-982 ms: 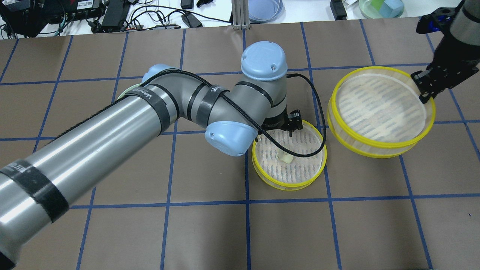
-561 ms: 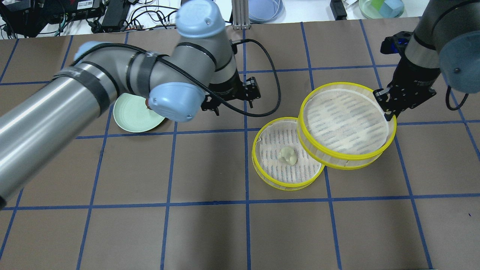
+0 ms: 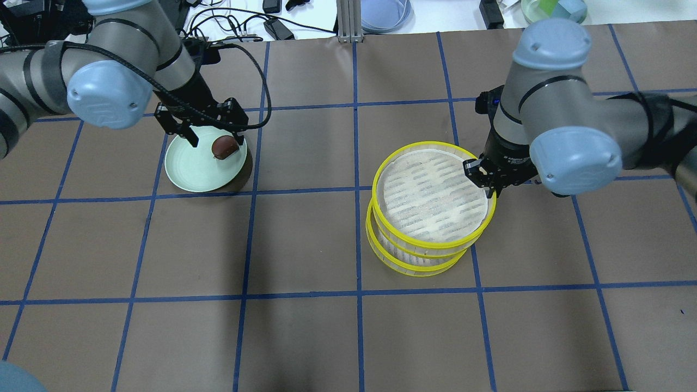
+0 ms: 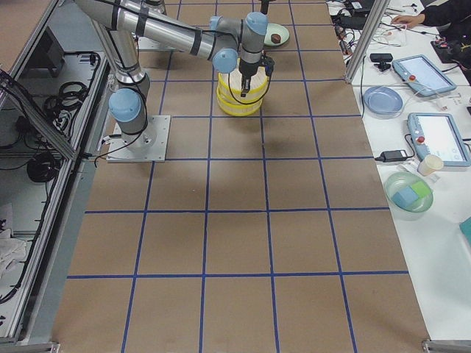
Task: Stack buns with steamer
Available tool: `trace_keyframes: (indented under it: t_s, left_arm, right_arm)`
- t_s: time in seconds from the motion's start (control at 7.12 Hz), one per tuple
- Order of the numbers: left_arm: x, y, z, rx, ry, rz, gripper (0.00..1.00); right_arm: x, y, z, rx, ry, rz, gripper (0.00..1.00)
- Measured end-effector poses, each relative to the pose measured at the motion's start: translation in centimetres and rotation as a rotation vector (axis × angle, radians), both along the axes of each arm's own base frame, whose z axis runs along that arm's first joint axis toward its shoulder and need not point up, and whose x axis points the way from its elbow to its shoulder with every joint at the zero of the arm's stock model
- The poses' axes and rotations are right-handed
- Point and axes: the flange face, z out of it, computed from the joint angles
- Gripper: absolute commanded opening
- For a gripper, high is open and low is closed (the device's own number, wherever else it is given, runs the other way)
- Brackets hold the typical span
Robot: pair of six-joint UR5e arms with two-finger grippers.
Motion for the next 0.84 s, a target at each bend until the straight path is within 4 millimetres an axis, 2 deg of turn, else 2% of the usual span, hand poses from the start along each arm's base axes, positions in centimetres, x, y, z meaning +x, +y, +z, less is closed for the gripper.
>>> trace_keyframes:
  t_s: [0.14, 0.28, 0.56, 0.7, 0.84]
  left_arm:
    - [1.4, -0.9, -2.2, 0.006, 0.005, -0.014, 0.97]
    - [2.2, -2.0, -4.0, -0.016, 0.003, -0.024, 0.87]
    - [3.2, -3.9, -6.9, -0.065, -0.03, -0.046, 0.77]
    - [3.5, -4.6, -8.3, -0.078, -0.057, -0.06, 0.52]
    - [3.8, -5.1, -9.0, -0.092, -0.072, -0.067, 0.07]
  right_arm:
    - [0.8, 0.4, -0.9, -0.013, 0.012, 0.014, 0.0]
    - [1.6, 0.7, -1.4, -0.016, 0.021, 0.031, 0.0]
    - [1.9, 0.9, -1.9, -0.01, 0.041, 0.045, 0.0]
    - [1.9, 0.8, -2.2, -0.004, 0.047, 0.048, 0.0]
    - [1.9, 0.8, -2.3, 0.002, 0.051, 0.049, 0.0]
